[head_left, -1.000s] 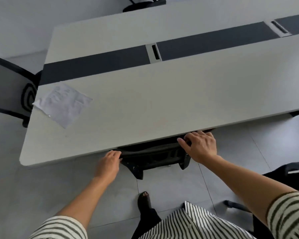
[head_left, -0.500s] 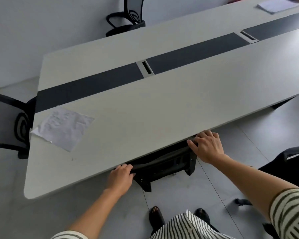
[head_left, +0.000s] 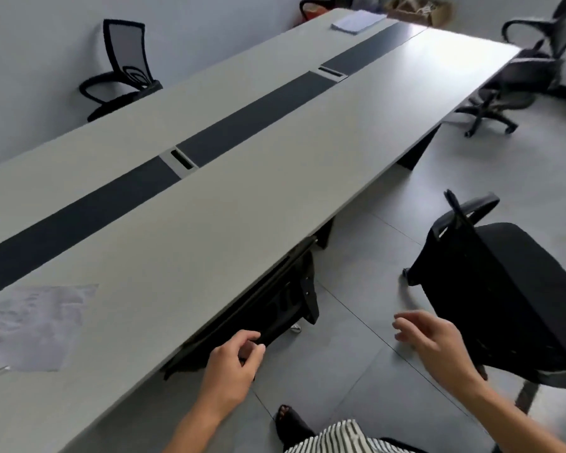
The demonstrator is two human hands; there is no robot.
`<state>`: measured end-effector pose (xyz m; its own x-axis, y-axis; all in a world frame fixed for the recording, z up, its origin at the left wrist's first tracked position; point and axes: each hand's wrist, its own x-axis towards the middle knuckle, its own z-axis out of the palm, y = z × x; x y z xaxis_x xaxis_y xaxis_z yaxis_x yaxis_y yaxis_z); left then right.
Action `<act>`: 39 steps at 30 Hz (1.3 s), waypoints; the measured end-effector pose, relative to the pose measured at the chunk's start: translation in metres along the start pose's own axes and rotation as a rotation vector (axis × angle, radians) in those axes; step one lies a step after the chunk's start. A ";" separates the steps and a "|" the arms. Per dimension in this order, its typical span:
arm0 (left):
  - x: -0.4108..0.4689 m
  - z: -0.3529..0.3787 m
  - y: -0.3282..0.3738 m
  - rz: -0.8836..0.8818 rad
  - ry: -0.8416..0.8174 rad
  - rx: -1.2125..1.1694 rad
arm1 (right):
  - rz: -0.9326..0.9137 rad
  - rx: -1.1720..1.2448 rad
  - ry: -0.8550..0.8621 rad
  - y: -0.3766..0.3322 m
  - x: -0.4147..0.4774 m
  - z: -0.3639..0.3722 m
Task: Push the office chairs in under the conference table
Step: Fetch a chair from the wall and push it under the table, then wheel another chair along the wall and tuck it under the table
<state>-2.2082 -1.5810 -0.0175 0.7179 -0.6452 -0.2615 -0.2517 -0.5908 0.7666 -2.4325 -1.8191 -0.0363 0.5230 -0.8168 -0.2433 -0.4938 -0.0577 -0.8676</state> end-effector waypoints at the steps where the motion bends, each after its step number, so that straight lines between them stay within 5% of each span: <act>1: -0.004 0.011 0.009 0.006 -0.014 -0.019 | 0.024 0.050 0.050 0.010 -0.014 -0.017; 13: -0.021 0.171 0.134 0.236 -0.388 0.014 | 0.269 0.243 0.506 0.118 -0.127 -0.162; 21: 0.046 0.234 0.224 0.481 -0.489 0.160 | 0.320 0.155 0.662 0.130 -0.115 -0.194; 28: 0.160 0.303 0.284 0.749 -0.430 0.406 | 0.300 -0.171 0.694 0.114 -0.020 -0.194; 35: 0.289 0.369 0.319 0.912 -0.508 0.827 | 0.535 -0.394 0.517 0.127 0.087 -0.166; 39: 0.333 0.381 0.312 0.966 -0.536 0.981 | 0.544 -0.544 0.570 0.135 0.099 -0.152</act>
<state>-2.2954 -2.1650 -0.0890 -0.2450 -0.9393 -0.2403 -0.9671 0.2193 0.1287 -2.5531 -1.9953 -0.1116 -0.2193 -0.9586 -0.1819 -0.8996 0.2708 -0.3426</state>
